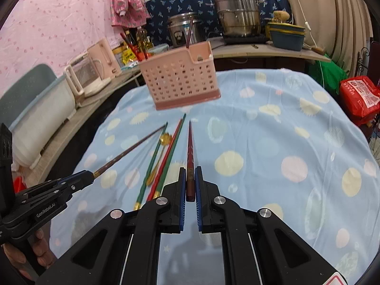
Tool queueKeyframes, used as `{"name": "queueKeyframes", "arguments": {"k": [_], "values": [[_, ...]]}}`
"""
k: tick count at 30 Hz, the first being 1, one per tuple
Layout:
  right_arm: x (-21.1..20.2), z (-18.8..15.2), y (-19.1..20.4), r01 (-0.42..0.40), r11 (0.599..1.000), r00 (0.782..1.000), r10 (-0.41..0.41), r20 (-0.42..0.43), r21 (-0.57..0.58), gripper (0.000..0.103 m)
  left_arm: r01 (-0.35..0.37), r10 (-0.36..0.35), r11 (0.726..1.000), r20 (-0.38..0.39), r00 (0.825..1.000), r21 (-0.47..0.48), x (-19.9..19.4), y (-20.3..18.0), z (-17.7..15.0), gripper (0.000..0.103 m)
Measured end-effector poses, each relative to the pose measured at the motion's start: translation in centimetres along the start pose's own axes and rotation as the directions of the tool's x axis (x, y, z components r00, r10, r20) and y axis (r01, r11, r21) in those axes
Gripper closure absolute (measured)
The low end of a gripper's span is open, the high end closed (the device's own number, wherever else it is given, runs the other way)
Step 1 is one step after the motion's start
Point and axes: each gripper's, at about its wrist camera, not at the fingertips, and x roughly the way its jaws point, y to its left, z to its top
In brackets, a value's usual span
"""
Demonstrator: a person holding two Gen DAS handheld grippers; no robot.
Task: Organize utensils
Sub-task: 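Lift both chopsticks and carry them over the pink holder with both tools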
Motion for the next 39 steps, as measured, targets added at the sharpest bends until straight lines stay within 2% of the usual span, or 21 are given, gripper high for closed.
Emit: {"name": "queueKeyframes", "arguments": {"k": [6,14,22,29,35,39], "values": [[-1.7,2.9,-0.5,-0.011,1.000,0.998,0.010,0.056,0.027,0.096,0.008,-0.007,1.000,0.077,0.997,-0.008,-2.1,0.0,2.6,0.096],[-3.3,6.7,-1.0,-0.025,0.999,0.991,0.019,0.134,0.039,0.096,0.012,-0.012,1.000,0.141,0.990,-0.002,-3.7,-0.1,6.2,0.096],[-4.5,10.4,-0.7,-0.017,1.000,0.978,0.014,0.207,0.014,0.096,0.001,-0.006,1.000,0.218,0.976,0.020,-4.9,-0.7,10.1,0.096],[-4.5,13.6,-0.6,-0.035,0.999,0.972,0.034,0.231,0.000,0.096,-0.006,-0.007,0.999,0.269,0.963,0.047,-5.4,-1.1,13.6,0.096],[-4.6,17.9,-0.1,-0.039,0.999,0.958,0.042,0.285,-0.019,0.096,0.001,-0.025,0.998,0.336,0.942,0.070,-6.5,-1.7,17.7,0.096],[-4.4,21.5,0.1,-0.032,0.999,0.942,0.039,0.332,-0.026,0.096,0.008,-0.033,0.998,0.400,0.916,0.065,-7.3,-1.8,21.6,0.096]]}}
